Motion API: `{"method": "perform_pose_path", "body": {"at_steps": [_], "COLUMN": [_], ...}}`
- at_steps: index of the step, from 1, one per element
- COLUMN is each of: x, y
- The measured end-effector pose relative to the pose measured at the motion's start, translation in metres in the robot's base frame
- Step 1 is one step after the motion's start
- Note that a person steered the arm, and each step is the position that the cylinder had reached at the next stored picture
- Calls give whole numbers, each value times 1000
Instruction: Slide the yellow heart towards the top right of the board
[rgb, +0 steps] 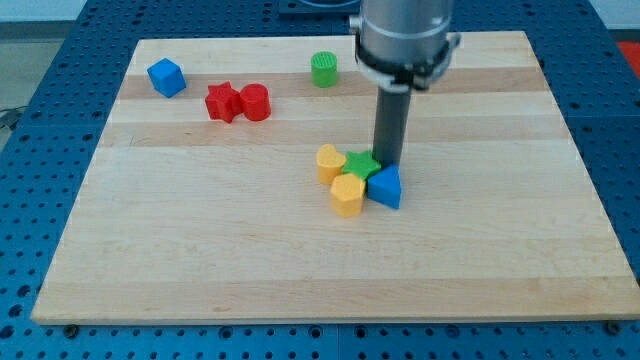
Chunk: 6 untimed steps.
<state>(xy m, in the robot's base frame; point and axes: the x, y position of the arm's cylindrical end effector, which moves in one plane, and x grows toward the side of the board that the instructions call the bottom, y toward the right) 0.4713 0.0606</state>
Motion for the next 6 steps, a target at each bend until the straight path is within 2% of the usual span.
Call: {"method": "perform_pose_path", "body": {"at_steps": [1, 2, 4, 5, 6], "x": [34, 25, -149, -145, -107], "y": [0, 0, -2, -12, -47]}}
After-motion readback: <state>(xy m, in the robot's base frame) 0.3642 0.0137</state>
